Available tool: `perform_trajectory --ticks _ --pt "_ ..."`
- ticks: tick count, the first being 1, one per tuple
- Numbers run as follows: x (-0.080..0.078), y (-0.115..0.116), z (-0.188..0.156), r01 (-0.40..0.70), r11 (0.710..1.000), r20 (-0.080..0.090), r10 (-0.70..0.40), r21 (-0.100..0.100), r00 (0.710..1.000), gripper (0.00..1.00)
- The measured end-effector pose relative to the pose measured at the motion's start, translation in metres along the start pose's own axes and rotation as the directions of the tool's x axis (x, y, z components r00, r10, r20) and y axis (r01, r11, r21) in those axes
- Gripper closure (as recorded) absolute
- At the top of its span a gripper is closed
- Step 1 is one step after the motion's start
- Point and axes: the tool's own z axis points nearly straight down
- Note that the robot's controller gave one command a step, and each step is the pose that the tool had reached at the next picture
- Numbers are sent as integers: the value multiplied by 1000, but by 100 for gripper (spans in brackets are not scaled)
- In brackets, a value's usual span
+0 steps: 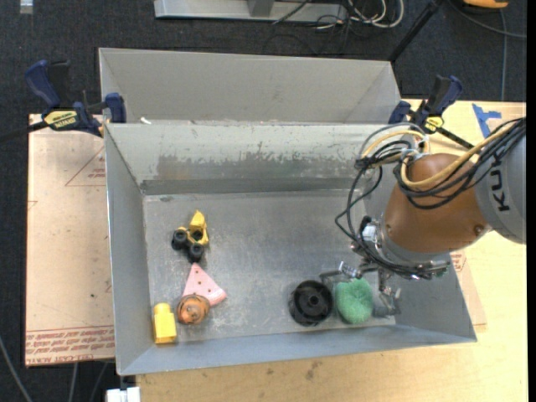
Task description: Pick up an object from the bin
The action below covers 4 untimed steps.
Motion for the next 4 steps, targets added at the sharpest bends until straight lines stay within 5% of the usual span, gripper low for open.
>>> perform_trajectory --ticks 1,2,3,4 --pt "-2 1 2 -214 977 -1 214 -1 977 0" --pt "-7 -1 3 397 918 0 -397 0 918 100" --pt "-7 -1 3 396 918 0 -396 0 918 100" --pt "-5 14 -49 402 916 1 -402 -8 916 100"
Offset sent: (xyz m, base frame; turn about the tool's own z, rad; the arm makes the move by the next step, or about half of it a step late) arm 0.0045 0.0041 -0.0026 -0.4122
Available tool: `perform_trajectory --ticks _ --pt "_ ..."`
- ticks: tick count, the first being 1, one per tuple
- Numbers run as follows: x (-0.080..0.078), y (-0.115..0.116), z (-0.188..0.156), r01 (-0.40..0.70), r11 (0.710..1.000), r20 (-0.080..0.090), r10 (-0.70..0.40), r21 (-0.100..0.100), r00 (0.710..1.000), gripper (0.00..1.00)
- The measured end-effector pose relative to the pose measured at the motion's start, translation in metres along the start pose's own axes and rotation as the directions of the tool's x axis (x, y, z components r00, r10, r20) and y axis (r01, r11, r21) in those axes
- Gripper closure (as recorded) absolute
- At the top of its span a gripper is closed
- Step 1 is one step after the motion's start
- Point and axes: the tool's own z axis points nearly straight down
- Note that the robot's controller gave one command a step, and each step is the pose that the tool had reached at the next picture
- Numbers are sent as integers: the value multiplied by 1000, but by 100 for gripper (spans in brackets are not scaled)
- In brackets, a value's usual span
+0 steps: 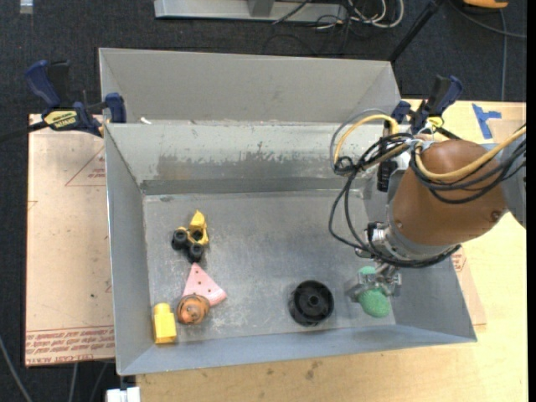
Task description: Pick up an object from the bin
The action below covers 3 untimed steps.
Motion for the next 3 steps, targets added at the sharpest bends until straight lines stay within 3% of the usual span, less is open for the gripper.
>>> perform_trajectory --ticks 1,2,3 --pt "0 1 -53 -1 1000 -1 1 10 1000 100" --pt "-9 -18 -72 28 1000 -1 -28 8 1000 100" --pt "30 -16 -84 73 997 -1 -73 9 997 100"
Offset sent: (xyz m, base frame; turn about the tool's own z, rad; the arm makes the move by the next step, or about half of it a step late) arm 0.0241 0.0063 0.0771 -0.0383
